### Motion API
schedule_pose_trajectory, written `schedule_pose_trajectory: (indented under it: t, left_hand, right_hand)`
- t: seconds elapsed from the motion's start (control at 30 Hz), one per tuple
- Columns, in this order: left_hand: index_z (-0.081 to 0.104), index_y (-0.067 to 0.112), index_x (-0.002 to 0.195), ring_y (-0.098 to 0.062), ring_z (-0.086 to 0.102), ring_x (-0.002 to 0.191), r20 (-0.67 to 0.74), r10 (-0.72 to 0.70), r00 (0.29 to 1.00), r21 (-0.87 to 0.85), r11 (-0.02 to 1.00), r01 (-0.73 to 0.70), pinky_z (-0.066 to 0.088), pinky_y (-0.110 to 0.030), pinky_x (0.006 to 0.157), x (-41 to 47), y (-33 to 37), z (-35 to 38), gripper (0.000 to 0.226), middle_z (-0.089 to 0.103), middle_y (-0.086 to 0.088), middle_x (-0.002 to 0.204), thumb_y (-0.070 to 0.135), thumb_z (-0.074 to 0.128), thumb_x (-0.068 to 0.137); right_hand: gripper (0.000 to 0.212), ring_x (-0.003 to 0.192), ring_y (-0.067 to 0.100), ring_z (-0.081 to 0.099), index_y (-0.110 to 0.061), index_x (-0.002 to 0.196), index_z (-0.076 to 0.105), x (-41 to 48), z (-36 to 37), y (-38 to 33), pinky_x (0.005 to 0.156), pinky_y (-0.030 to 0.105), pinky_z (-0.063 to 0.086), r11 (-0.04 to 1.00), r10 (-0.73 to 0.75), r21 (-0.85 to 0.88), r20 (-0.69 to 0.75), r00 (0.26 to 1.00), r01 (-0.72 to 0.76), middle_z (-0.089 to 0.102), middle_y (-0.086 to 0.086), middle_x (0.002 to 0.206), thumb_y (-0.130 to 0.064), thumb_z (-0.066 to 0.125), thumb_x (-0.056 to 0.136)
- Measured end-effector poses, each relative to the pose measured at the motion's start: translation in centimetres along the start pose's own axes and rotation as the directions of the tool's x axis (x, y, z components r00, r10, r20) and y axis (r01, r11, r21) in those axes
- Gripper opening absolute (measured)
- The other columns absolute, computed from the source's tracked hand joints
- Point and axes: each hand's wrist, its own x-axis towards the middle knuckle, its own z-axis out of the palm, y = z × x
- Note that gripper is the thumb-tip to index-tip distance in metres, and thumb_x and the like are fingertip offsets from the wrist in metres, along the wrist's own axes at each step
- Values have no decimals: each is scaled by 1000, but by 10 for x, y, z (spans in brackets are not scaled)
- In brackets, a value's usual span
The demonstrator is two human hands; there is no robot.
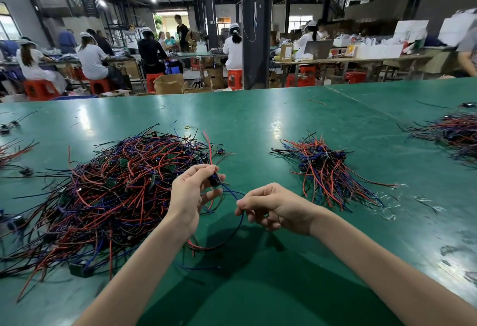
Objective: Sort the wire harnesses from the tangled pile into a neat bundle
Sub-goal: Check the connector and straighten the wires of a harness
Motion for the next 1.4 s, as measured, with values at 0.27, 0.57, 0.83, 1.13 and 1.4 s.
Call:
schedule_pose_trajectory:
  t: [0.27,0.57,0.83,1.13,1.4]
  left_hand:
    - [61,2,87,-12,67,59,-38,5,999,-114,993,-9,54,-18,52,6,7,-8,7,63,-19,87,3,55,91]
    - [61,-1,88,-15,68,61,-71,-19,997,-146,989,8,56,-20,53,11,6,-15,6,62,-21,87,3,57,90]
    - [59,2,80,-21,67,70,-17,52,999,-92,994,-53,57,-26,58,12,-7,-9,12,63,-13,73,0,56,91]
    - [60,3,78,-14,64,71,27,90,996,7,996,-90,57,-26,58,13,-17,-8,13,63,-8,70,2,58,90]
    - [61,0,80,-18,59,74,39,95,995,40,995,-96,56,-23,56,11,-18,-5,11,59,-15,78,2,58,90]
  right_hand:
    - [22,36,3,36,-14,73,70,-3,-8,-2,32,13,22,991,86,-112,96,992,-75,57,-3,56,-22,59,90]
    - [21,39,0,39,-20,74,70,-8,-10,-3,34,11,24,955,166,-282,240,956,-95,55,-7,55,-25,60,91]
    - [27,39,4,36,-19,68,57,-11,13,1,35,14,25,892,150,-452,234,960,-29,56,0,57,-19,51,94]
    - [25,36,1,32,-15,73,55,-16,17,-4,38,16,20,931,79,-362,340,937,53,45,-13,42,-15,48,96]
    - [28,40,2,32,-17,71,61,-16,11,-5,40,16,21,941,78,-331,404,911,66,51,-10,48,-8,49,94]
